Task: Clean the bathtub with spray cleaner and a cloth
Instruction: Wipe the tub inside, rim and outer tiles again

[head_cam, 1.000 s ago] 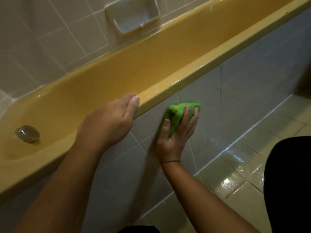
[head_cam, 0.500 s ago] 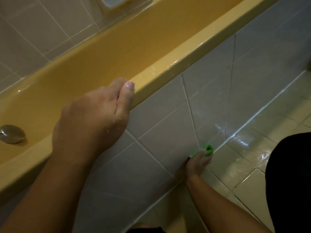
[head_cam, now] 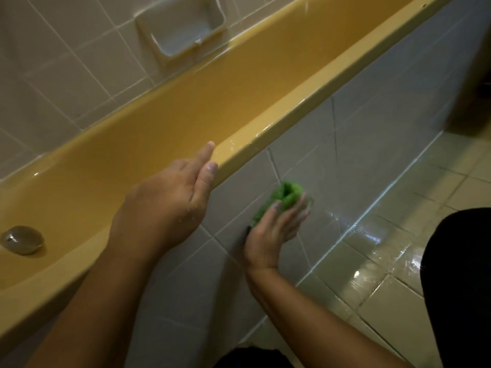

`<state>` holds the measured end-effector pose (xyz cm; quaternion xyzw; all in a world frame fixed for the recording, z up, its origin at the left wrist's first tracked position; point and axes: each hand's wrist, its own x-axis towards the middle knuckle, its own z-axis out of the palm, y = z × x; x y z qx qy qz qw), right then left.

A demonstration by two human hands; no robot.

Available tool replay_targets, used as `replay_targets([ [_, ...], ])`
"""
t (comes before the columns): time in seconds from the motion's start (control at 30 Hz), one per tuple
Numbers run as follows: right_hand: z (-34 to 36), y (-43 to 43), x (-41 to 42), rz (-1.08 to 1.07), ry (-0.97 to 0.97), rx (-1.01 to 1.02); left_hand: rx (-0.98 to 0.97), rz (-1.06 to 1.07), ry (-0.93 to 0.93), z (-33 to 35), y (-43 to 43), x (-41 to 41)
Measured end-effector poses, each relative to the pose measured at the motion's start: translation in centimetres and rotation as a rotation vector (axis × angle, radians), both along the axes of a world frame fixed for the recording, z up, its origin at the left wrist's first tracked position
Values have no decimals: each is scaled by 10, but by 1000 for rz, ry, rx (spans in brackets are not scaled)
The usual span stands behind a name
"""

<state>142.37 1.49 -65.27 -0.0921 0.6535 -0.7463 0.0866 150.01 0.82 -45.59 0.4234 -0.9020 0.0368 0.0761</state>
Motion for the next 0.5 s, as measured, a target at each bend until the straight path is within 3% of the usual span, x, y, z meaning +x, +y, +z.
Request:
replay_targets([
  [0.2,75,5,-28,94,493,-140,165,-153,74,3,-20,-25],
  [0.37,73,7,-48,83,577,-128,129,-216,62,0,-22,-44],
  [0.5,36,4,-54,51,400,-79,82,-299,-25,-3,-29,-50],
])
